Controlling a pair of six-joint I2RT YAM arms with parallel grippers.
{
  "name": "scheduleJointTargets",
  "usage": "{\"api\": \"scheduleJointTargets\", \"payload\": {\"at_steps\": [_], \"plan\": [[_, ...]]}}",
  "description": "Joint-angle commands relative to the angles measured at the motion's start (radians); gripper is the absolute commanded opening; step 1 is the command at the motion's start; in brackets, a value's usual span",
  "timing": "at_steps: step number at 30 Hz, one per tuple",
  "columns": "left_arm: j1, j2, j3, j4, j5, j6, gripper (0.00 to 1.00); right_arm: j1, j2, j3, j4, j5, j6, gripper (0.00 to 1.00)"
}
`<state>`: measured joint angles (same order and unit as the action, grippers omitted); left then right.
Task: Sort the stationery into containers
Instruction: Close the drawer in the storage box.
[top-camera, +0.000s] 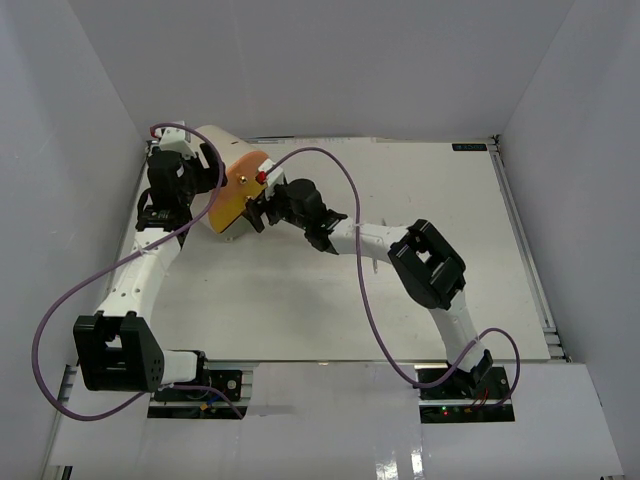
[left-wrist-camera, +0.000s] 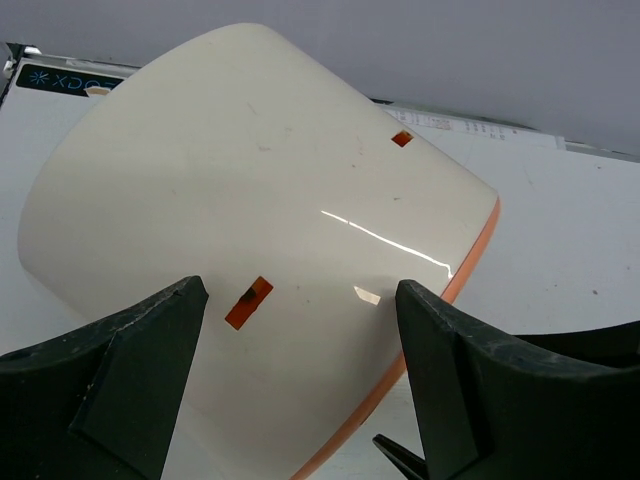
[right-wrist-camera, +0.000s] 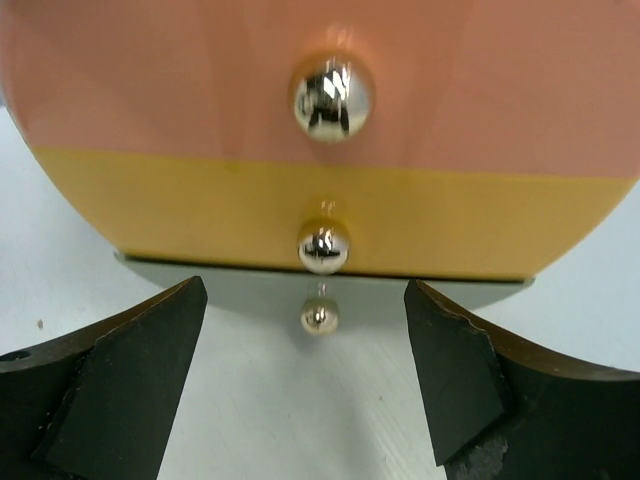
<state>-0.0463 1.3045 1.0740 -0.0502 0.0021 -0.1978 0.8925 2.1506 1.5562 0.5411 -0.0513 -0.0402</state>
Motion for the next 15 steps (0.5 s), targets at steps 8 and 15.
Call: {"api": "scheduleJointTargets", "payload": {"at_steps": [8,15], "plan": [[0.011,-0.022,-0.022,-0.051,0.067,-0.006,0.86,-0.018,0.005,0.010,-0.009,-0.013,0.033,0.81],[0.013,-0.017,-0.019,-0.050,0.076,-0.008,0.86,-0.029,0.109,0.103,-0.047,-0.035,0.069,0.79]]}}
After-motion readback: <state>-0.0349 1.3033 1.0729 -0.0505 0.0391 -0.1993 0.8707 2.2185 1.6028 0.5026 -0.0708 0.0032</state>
